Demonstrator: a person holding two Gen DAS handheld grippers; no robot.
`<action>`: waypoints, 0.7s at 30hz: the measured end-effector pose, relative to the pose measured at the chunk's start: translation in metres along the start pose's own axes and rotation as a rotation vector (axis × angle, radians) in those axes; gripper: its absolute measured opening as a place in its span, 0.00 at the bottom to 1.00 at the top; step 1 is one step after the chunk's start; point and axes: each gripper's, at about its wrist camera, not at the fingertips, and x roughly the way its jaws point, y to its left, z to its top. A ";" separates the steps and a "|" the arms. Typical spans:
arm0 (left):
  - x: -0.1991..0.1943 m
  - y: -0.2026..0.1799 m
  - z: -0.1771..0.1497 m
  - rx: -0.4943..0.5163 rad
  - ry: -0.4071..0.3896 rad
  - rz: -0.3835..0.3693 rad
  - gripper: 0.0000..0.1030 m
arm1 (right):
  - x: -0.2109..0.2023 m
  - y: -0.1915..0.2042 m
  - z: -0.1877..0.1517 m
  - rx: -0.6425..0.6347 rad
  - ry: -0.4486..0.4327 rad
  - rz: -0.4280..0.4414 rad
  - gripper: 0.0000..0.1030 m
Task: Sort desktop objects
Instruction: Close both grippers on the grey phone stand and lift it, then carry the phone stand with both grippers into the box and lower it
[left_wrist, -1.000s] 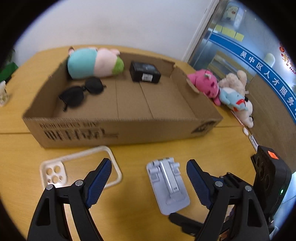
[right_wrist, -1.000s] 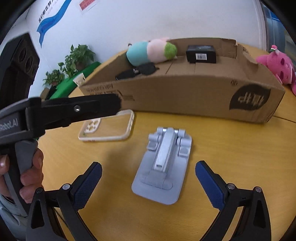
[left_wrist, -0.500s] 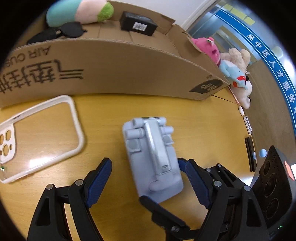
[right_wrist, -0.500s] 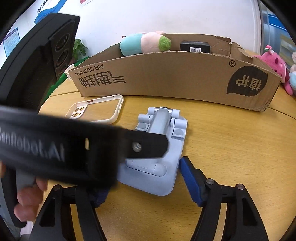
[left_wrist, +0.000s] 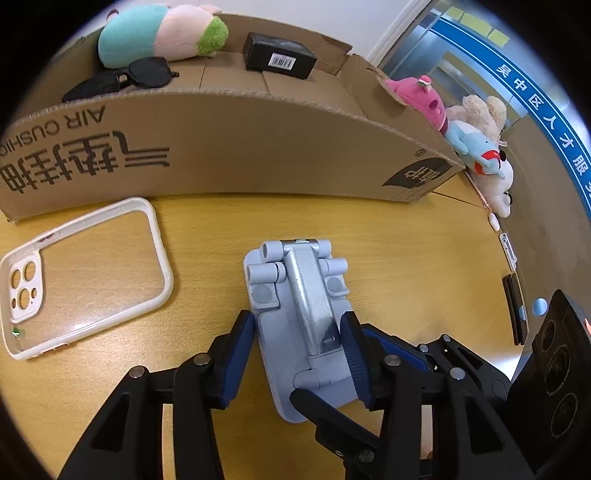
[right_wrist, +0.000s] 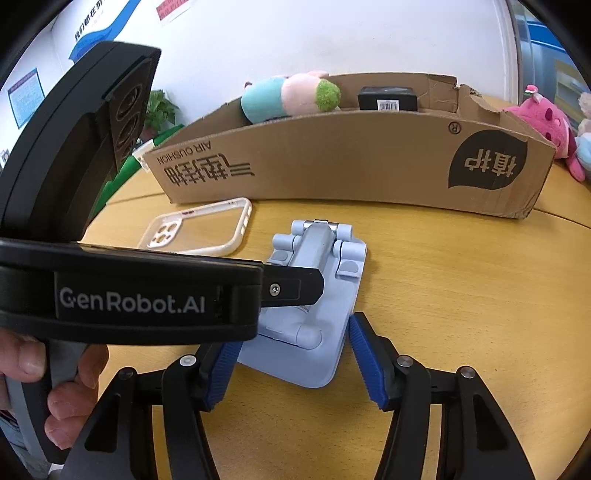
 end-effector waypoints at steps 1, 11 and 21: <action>-0.002 -0.002 0.001 0.003 -0.007 0.001 0.46 | -0.002 0.001 0.001 -0.003 -0.008 -0.001 0.56; -0.056 -0.026 0.025 0.066 -0.149 0.010 0.46 | -0.047 0.009 0.039 -0.021 -0.126 0.020 0.55; -0.084 -0.034 0.076 0.100 -0.232 0.009 0.42 | -0.068 0.030 0.111 -0.153 -0.236 0.003 0.39</action>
